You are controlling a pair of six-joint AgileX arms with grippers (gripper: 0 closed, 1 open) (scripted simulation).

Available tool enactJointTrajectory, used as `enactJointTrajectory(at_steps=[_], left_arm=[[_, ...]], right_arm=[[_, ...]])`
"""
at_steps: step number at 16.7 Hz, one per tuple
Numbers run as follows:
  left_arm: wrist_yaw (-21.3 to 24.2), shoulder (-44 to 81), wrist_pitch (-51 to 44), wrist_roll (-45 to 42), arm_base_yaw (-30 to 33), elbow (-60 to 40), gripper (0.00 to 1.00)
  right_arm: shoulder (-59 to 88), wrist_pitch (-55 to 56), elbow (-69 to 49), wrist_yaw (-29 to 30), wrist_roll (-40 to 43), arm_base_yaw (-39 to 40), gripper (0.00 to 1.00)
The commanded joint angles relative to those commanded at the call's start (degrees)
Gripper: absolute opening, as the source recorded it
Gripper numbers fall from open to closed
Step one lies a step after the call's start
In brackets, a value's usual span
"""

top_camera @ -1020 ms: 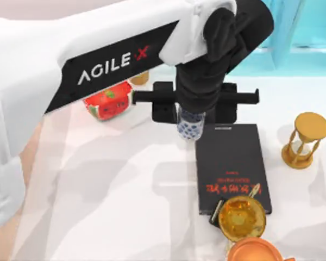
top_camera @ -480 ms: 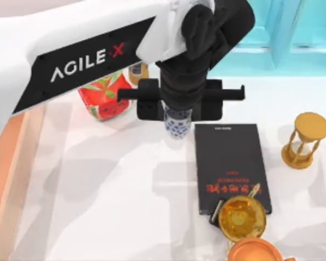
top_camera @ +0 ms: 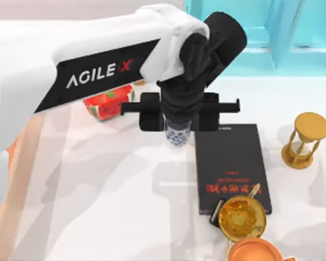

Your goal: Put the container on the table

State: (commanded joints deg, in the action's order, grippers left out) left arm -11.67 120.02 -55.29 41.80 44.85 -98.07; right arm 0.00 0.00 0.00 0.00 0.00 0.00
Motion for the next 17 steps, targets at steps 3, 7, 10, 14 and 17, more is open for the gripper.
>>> enactJointTrajectory(at_steps=[3, 7, 10, 14, 17], left_arm=[[0.15, 1.08, 3.68, -0.4, -0.43, 2.46, 0.0], [0.17, 1.16, 3.81, -0.44, -0.45, 2.59, 0.0], [0.17, 1.16, 3.81, -0.44, -0.45, 2.59, 0.23], [0.17, 1.16, 3.81, -0.44, -0.45, 2.59, 0.53], [0.17, 1.16, 3.81, -0.44, -0.45, 2.59, 0.75]], right_arm=[[0.0, 0.0, 0.0, 0.0, 0.0, 0.0, 1.0], [0.0, 0.0, 0.0, 0.0, 0.0, 0.0, 1.0], [0.0, 0.0, 0.0, 0.0, 0.0, 0.0, 1.0], [0.0, 0.0, 0.0, 0.0, 0.0, 0.0, 1.0], [0.0, 0.0, 0.0, 0.0, 0.0, 0.0, 1.0]])
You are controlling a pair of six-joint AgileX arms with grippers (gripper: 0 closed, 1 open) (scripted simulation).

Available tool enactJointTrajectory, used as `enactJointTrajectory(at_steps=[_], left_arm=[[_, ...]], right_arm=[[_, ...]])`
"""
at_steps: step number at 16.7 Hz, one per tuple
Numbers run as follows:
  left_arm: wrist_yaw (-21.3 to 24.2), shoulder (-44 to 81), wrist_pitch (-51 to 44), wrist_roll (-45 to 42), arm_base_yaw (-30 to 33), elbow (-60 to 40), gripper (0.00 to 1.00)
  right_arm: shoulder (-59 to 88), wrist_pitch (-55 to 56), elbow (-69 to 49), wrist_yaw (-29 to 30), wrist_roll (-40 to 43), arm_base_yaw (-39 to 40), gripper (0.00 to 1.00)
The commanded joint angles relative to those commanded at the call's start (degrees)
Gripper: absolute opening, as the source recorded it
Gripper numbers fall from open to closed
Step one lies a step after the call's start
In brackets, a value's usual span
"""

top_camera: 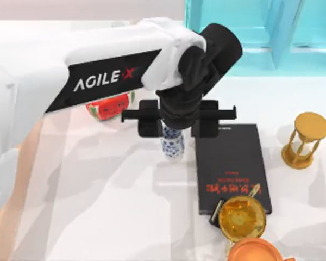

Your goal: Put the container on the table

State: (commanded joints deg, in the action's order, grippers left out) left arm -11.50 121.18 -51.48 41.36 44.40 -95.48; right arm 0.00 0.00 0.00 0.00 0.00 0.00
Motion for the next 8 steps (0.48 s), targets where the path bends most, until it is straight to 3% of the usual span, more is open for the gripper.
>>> enactJointTrajectory(at_steps=[3, 8], left_arm=[[0.0, 0.0, 0.0, 0.0, 0.0, 0.0, 0.98], [0.0, 0.0, 0.0, 0.0, 0.0, 0.0, 1.0]], right_arm=[[0.0, 0.0, 0.0, 0.0, 0.0, 0.0, 1.0], [0.0, 0.0, 0.0, 0.0, 0.0, 0.0, 1.0]])
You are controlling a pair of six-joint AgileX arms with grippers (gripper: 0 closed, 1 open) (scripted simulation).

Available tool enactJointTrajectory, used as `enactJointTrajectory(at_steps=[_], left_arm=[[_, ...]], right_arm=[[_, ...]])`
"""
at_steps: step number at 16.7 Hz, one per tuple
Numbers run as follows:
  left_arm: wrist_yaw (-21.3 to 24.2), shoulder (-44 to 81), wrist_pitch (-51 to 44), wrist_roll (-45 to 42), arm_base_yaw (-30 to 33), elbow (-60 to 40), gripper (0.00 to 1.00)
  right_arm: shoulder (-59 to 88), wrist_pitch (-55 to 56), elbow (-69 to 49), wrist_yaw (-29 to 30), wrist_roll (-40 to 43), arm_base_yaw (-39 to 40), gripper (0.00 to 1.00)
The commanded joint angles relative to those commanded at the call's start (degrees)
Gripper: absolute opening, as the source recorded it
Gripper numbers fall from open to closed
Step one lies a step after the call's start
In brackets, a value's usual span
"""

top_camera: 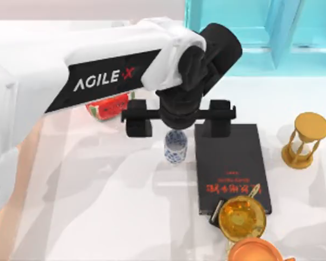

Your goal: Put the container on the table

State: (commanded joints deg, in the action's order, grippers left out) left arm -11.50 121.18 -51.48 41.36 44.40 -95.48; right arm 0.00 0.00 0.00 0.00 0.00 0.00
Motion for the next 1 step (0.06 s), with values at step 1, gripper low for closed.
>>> enactJointTrajectory(at_steps=[1], left_arm=[[0.0, 0.0, 0.0, 0.0, 0.0, 0.0, 1.0]], right_arm=[[0.0, 0.0, 0.0, 0.0, 0.0, 0.0, 1.0]])
